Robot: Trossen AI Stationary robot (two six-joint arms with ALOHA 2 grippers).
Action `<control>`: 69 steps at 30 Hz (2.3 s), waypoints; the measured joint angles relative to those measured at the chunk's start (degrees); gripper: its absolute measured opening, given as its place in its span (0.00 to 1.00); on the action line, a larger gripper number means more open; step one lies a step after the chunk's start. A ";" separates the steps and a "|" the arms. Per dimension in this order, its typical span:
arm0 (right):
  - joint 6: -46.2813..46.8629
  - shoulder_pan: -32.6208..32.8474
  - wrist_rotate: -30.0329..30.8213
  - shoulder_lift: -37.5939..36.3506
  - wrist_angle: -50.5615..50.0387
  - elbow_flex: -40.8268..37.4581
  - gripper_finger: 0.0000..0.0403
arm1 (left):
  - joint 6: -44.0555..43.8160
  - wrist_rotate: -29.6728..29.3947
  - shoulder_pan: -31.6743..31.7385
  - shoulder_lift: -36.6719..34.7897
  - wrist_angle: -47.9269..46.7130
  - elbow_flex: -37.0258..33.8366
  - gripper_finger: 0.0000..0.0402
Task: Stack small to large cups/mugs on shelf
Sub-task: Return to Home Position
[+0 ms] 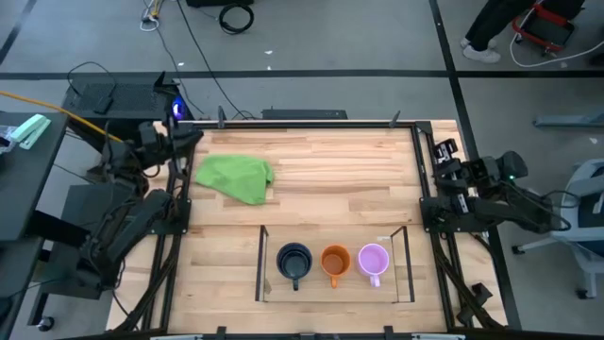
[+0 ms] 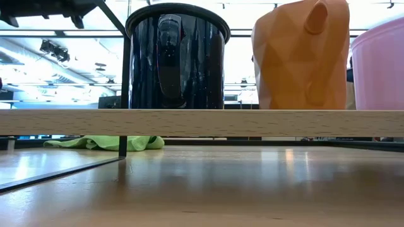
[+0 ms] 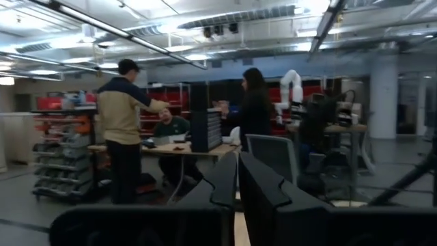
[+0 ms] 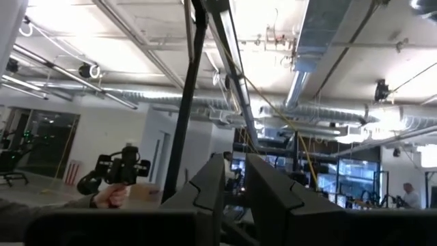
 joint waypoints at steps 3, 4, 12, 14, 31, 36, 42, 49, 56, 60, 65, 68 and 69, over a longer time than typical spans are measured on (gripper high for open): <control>0.28 0.00 -0.74 -1.98 -0.05 0.00 0.17 | -0.92 1.86 1.49 -0.91 -0.14 0.00 0.07; 0.46 0.00 -1.23 -2.69 -0.48 0.00 0.17 | -1.22 1.90 2.00 -1.33 -0.14 0.00 0.07; 1.17 0.02 -4.31 -2.68 -2.07 0.28 0.17 | -3.25 2.31 4.28 -4.55 -0.99 -0.19 0.09; 1.39 0.02 -4.42 -2.68 -1.87 0.28 0.17 | -3.74 2.30 4.28 -5.79 -0.93 -1.13 0.08; 3.26 0.02 -4.31 -2.66 -1.77 -1.85 0.17 | -5.38 -4.64 4.26 -17.51 -0.41 -10.19 0.09; 3.35 0.02 -4.33 -2.68 -1.76 -2.82 0.17 | -5.38 -5.61 4.26 -18.69 -0.09 -13.24 0.07; 4.10 0.07 -4.33 -2.66 -1.67 -4.60 0.17 | -5.98 -5.93 4.26 -18.67 2.72 -17.22 0.06; 5.55 0.07 -4.33 -2.68 6.70 -11.74 0.17 | -6.01 -6.40 4.26 -18.64 3.65 -19.80 0.09; 7.97 0.07 -4.12 -2.68 15.58 -19.20 0.17 | -4.90 -6.41 4.26 -18.64 3.01 -20.38 0.07; 8.85 0.04 -3.65 -2.68 17.37 -21.24 0.17 | -4.80 -6.41 4.26 -18.64 2.61 -20.37 0.06; 9.66 0.04 -3.65 -2.68 17.01 -21.92 0.17 | -2.63 -6.41 4.26 -18.64 -1.41 -20.37 0.07; 9.63 0.04 -3.65 -2.68 16.95 -21.92 0.17 | -0.86 -6.39 4.26 -18.60 -4.05 -20.39 0.08; 9.56 0.04 -3.65 -2.68 16.84 -21.92 0.17 | -0.57 -6.39 4.26 -18.60 -4.17 -20.39 0.09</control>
